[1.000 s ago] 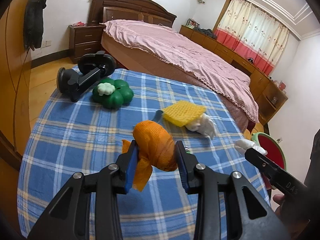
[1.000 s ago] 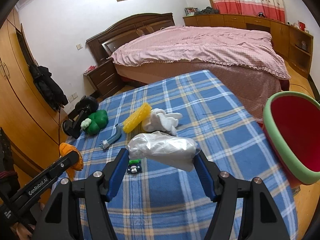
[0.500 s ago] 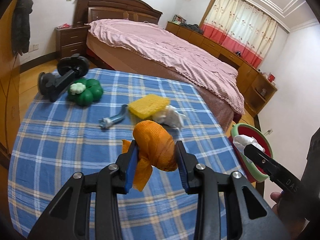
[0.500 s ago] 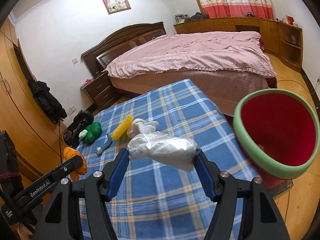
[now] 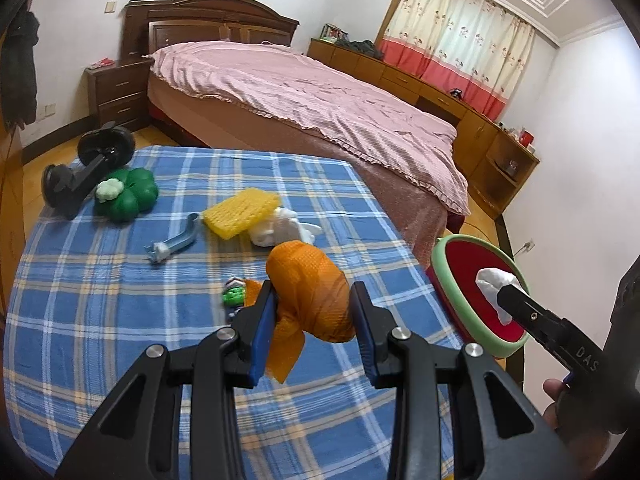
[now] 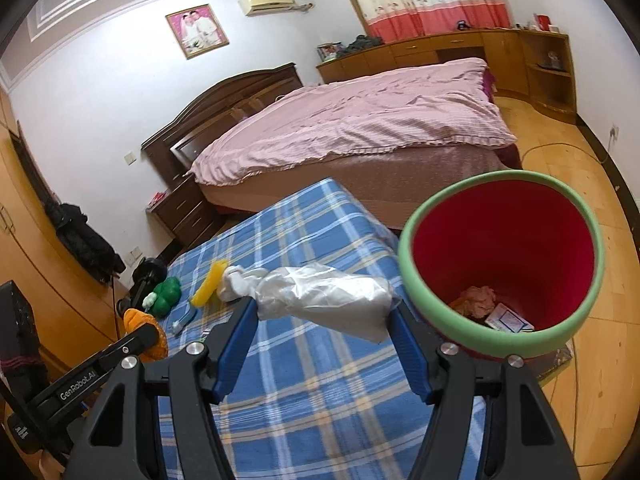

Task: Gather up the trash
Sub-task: 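Carry the orange ball and white plastic bag over the red bucket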

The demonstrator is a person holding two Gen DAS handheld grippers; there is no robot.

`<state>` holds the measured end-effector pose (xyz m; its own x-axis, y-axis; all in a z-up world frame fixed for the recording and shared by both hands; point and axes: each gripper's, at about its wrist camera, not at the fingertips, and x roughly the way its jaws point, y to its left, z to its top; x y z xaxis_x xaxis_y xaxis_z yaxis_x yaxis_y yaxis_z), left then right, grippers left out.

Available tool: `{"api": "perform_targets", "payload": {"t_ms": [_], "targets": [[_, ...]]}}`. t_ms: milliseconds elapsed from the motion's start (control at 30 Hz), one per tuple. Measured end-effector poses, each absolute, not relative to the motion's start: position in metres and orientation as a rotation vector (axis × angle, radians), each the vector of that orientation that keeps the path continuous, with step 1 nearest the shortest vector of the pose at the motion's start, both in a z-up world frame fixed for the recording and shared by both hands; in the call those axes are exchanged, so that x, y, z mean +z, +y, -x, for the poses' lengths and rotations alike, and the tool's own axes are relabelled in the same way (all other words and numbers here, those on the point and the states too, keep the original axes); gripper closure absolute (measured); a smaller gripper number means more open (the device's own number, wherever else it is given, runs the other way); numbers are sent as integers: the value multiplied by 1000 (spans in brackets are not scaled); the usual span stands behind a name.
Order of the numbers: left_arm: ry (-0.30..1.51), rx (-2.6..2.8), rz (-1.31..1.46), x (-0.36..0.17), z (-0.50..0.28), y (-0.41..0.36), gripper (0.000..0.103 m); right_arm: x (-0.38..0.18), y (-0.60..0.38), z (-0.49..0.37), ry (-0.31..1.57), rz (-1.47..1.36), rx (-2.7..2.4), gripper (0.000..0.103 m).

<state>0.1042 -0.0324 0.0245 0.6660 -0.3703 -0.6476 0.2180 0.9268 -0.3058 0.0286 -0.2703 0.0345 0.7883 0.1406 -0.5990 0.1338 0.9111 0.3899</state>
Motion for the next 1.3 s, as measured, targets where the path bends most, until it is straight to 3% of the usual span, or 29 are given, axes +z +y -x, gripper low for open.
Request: {"api": "perform_targets", "payload": {"t_ms": [1300], "targets": [[843,-625,-6,10,-128,-214,66,-16,-416,0,691,-605,-265,34]]}}
